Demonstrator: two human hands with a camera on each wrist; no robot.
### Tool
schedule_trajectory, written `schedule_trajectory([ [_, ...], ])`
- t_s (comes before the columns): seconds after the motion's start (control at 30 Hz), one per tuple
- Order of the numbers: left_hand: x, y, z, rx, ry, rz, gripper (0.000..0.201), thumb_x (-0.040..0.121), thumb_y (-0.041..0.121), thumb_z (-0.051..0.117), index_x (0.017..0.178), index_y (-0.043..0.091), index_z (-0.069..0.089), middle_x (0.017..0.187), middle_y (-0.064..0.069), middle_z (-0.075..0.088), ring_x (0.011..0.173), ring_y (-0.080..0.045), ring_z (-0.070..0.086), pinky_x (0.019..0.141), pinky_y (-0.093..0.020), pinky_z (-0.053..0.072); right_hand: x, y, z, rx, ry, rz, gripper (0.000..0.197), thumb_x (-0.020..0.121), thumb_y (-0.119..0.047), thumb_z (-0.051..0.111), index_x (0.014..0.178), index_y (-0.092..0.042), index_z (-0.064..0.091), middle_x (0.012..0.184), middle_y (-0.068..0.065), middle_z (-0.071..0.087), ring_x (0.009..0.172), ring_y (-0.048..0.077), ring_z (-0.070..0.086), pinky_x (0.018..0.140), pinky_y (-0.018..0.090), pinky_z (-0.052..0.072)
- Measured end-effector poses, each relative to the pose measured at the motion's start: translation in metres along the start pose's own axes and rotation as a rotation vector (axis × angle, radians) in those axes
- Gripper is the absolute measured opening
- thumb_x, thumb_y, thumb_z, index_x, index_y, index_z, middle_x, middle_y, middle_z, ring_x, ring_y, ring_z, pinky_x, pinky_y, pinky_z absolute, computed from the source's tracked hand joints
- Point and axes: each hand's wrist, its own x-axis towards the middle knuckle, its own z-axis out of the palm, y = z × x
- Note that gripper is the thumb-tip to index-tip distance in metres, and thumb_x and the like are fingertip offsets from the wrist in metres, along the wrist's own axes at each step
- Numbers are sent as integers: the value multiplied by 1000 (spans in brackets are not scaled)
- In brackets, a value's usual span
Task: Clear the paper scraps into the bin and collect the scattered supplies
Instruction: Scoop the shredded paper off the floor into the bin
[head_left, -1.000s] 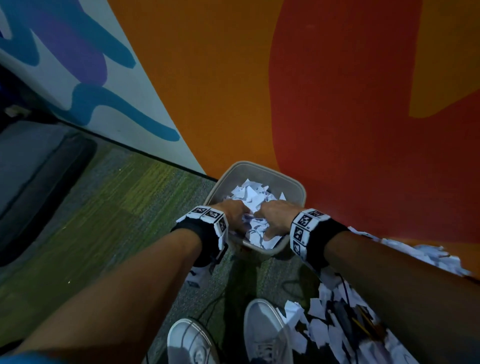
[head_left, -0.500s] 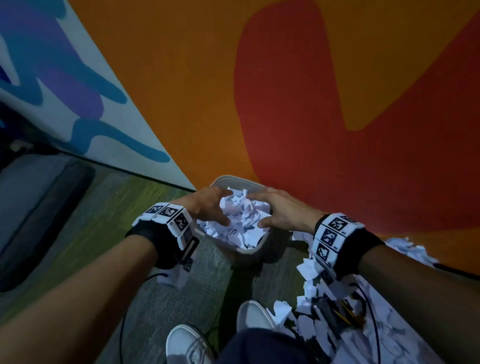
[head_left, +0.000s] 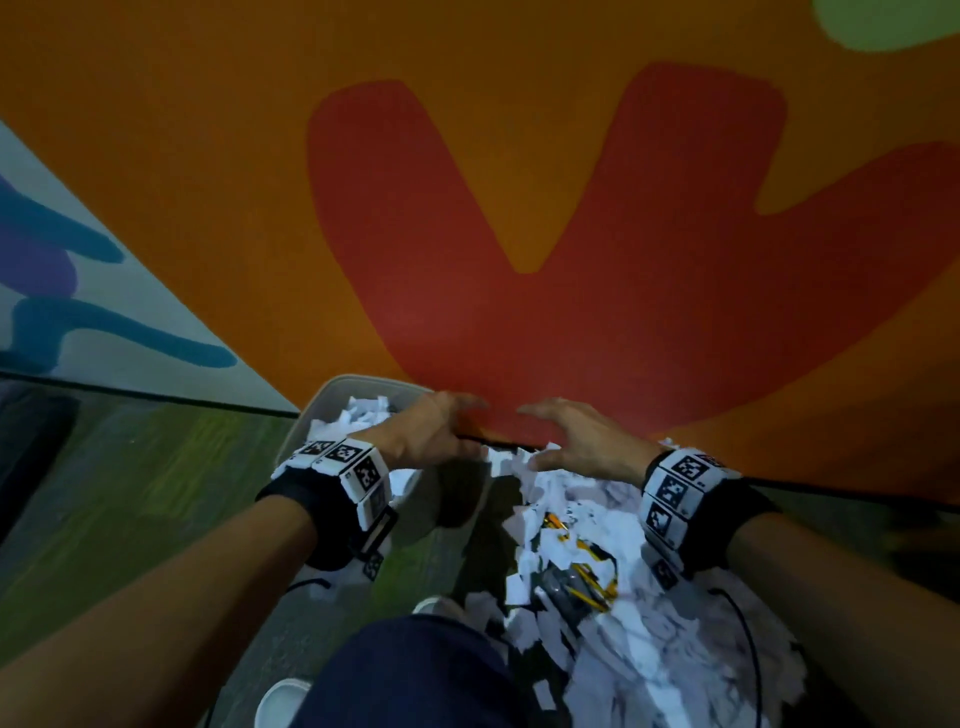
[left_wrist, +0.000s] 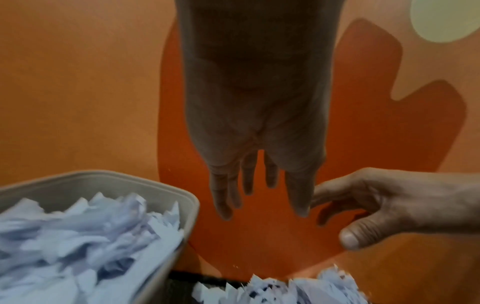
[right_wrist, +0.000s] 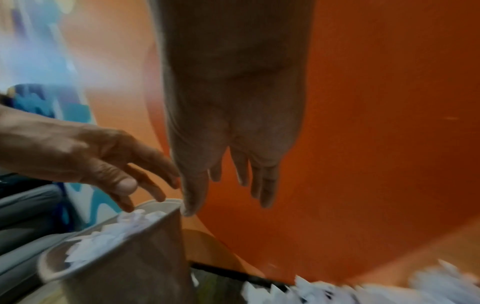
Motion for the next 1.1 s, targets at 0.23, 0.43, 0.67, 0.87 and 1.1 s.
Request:
schedule_trajectory([
  [0.23,91,-7,79,27,-107,47,55,89,29,73,139,17,55,133,3,60,113,-18,61,85,-18,44,-20,136,38,211,60,377,68,82,-29,79,140,-11,49,140,12,53,123,21,52,98,29,40],
  [0.43,163,-32,149,-89,-160,-8,66,89,34,73,145,11,47,149,-10,46,136,-26,45,106,-35,41,7,199,91,96,57,539,85,78,-41,81,147,-13,40,146,14,44,133,32,43,108,41,37],
  [0.67,204,-65,204,47,-216,-44,99,73,55,66,157,28,22,163,-11,13,148,-35,19,113,-44,28,41,229,147,-18,-78,540,117,57,-75,62,152,-40,3,157,21,13,137,50,31,108,58,34],
  [0.87,227,-77,234,133,-261,-65,106,77,36,82,157,40,12,165,-8,1,149,-40,4,116,-61,25,55,233,167,-143,-91,513,99,70,-63,67,150,-40,14,150,11,21,135,47,24,99,58,41],
  [1.1,225,-79,251,154,-99,-12,59,84,15,69,136,20,42,135,-11,29,119,-39,41,86,-45,49,67,219,171,-227,-5,315,46,75,-40,63,112,-13,59,111,8,56,106,34,50,96,44,35],
])
